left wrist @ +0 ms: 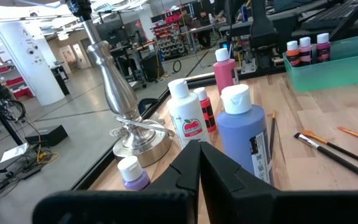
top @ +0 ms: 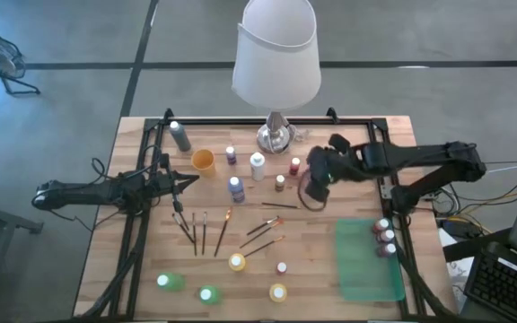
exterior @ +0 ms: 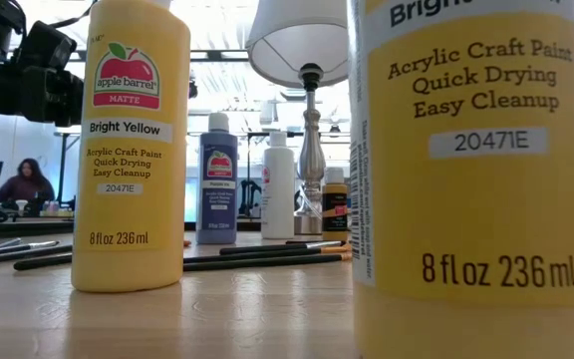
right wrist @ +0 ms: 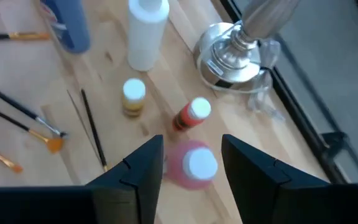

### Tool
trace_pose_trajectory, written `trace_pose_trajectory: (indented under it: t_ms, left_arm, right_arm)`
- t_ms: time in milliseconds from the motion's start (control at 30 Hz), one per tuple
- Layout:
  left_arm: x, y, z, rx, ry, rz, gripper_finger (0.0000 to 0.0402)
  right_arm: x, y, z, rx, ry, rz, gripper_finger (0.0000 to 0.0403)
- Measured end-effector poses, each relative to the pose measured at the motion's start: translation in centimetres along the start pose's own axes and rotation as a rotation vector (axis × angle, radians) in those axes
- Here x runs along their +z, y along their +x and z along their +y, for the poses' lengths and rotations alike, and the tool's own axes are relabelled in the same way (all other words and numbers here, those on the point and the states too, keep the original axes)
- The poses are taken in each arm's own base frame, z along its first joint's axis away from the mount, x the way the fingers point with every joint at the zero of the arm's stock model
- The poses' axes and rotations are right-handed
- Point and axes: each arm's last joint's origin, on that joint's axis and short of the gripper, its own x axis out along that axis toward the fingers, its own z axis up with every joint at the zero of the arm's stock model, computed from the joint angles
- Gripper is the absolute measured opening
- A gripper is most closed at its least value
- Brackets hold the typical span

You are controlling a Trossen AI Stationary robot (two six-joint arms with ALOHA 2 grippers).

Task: Pick & Place Paint Supplies
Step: Put the pink paint bottle into the green bin

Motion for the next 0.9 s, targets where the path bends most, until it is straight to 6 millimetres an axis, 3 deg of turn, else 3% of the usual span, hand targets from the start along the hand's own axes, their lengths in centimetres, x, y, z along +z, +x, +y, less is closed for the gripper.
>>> trace_pose_trajectory:
  t_ms: [233, 433, 900]
  left_arm:
    - [0.0, 0.0, 0.0, 0.0, 0.0, 0.0, 0.0013]
    - [0.0, 0.0, 0.0, 0.0, 0.0, 0.0, 0.0013]
    - [0.0, 0.0, 0.0, 0.001, 0.0, 0.0, 0.0013]
  right_arm:
    - [1.3, 1.7, -2.1, 0.075, 0.028, -0.033, 0.0179]
    - [1.4, 3.0, -2.6, 0.068, 0.007, -0.068, 0.0191]
    - [-1.0, 8.1, -4.0, 0.132, 0.041, -0.059, 0.0186]
